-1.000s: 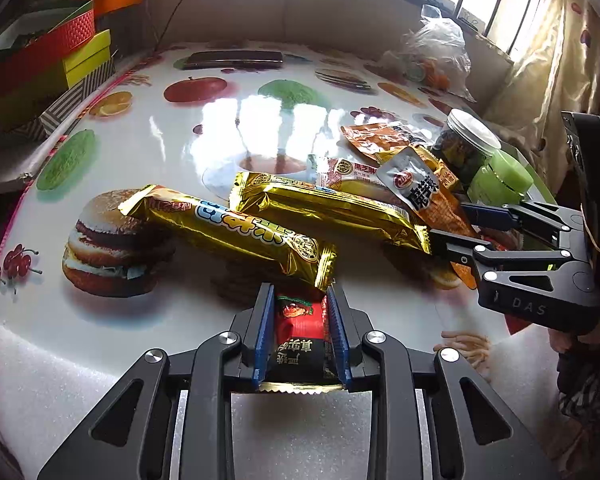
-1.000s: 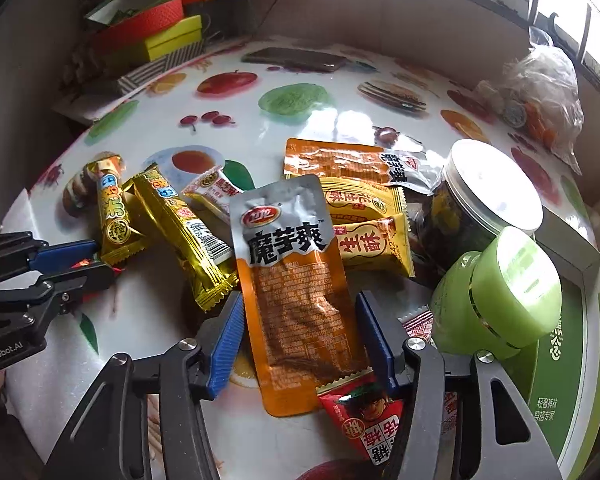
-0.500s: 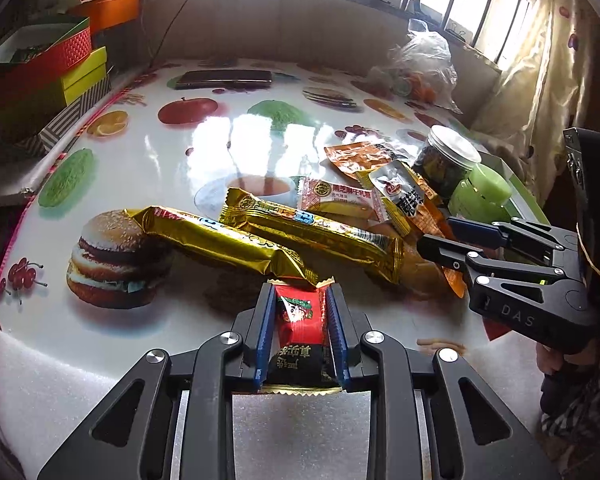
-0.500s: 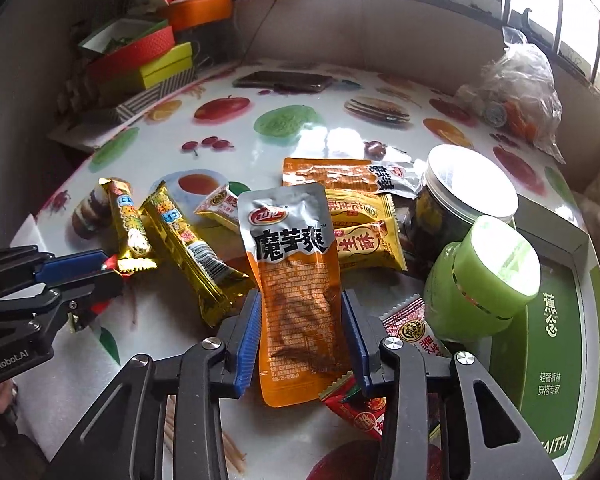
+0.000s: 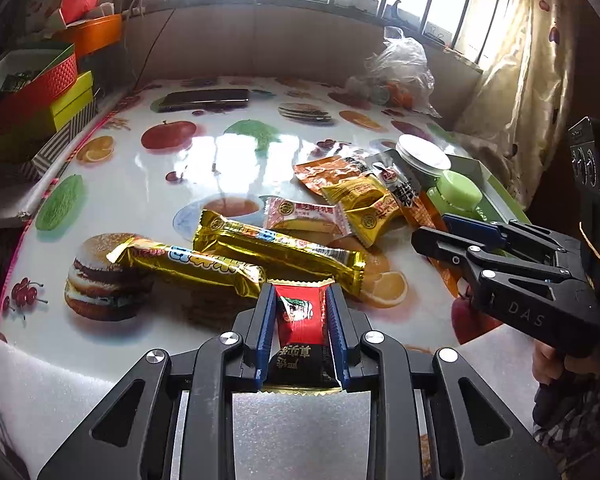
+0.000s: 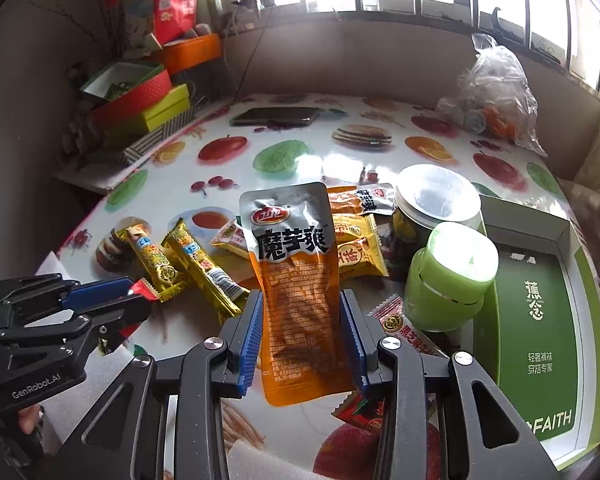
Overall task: Organize snacks
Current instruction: 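Lift both held snacks and carry them over the green gift box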
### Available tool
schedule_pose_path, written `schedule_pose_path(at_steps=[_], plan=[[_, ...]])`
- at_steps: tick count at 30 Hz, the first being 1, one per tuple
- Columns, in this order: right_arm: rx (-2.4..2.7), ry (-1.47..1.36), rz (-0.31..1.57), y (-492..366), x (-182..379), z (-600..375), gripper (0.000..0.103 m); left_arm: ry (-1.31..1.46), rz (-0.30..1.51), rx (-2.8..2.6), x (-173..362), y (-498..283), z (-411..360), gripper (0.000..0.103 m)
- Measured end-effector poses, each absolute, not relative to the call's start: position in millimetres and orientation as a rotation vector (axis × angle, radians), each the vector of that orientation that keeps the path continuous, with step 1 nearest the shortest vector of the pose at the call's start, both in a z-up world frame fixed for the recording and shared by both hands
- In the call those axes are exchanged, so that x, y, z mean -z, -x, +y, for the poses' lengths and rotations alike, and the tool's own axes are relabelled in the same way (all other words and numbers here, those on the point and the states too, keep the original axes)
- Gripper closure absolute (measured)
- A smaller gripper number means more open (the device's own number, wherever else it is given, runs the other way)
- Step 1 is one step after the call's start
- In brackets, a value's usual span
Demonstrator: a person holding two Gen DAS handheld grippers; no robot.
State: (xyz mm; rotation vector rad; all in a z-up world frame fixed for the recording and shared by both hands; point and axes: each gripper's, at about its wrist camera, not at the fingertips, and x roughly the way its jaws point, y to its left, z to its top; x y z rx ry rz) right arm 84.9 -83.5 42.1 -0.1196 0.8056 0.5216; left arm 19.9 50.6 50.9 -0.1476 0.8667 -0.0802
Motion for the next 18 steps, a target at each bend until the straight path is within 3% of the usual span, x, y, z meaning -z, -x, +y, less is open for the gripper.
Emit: schedule_pose_path(at_steps=[18], plan=[[-0.431, 0.011, 0.716, -73.4, -94.2, -139.6, 0.067, 0.096, 0.790, 0.207, -98.1, -37.7, -3.0, 0.076]])
